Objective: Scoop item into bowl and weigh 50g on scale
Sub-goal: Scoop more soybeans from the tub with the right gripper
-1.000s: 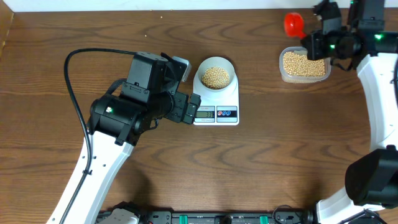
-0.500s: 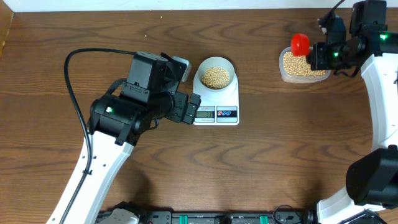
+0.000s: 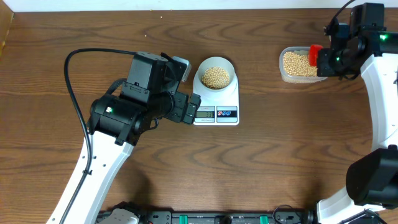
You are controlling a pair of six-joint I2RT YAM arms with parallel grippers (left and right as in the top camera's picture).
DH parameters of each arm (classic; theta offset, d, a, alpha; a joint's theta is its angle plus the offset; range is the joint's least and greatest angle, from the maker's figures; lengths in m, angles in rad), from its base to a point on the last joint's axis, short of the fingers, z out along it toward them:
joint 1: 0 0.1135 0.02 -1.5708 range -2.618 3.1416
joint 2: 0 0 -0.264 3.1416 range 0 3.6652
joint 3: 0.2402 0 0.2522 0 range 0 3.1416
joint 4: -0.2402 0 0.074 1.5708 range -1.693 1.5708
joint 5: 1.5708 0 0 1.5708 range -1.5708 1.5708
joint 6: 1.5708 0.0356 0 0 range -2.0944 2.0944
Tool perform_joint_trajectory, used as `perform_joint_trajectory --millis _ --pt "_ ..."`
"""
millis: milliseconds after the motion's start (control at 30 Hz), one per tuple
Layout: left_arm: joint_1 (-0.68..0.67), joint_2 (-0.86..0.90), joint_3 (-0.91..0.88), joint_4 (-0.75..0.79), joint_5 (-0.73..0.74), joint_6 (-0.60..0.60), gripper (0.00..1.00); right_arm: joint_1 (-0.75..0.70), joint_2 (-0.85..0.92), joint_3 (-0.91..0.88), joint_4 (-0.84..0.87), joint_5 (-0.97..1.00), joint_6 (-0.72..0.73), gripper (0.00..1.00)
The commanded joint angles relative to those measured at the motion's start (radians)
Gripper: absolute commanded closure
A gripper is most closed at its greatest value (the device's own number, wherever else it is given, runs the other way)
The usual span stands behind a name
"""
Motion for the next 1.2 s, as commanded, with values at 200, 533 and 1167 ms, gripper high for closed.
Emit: perform_joint_trajectory --millis 200,533,1167 --pt "0.004 0.007 0.005 0.0 -0.01 0.017 0.02 0.0 0.013 -0.132 0.135 -0.017 -0.01 0.99" --pt "0.004 0.007 0.005 0.0 -0.01 0.017 0.02 -0.001 0.078 -0.229 0.267 -0.145 0.005 0.99" --pt "0.004 0.007 0.005 0.0 -0.01 0.017 0.02 -0.209 0.151 -0.225 0.282 -0.621 0.062 0.99"
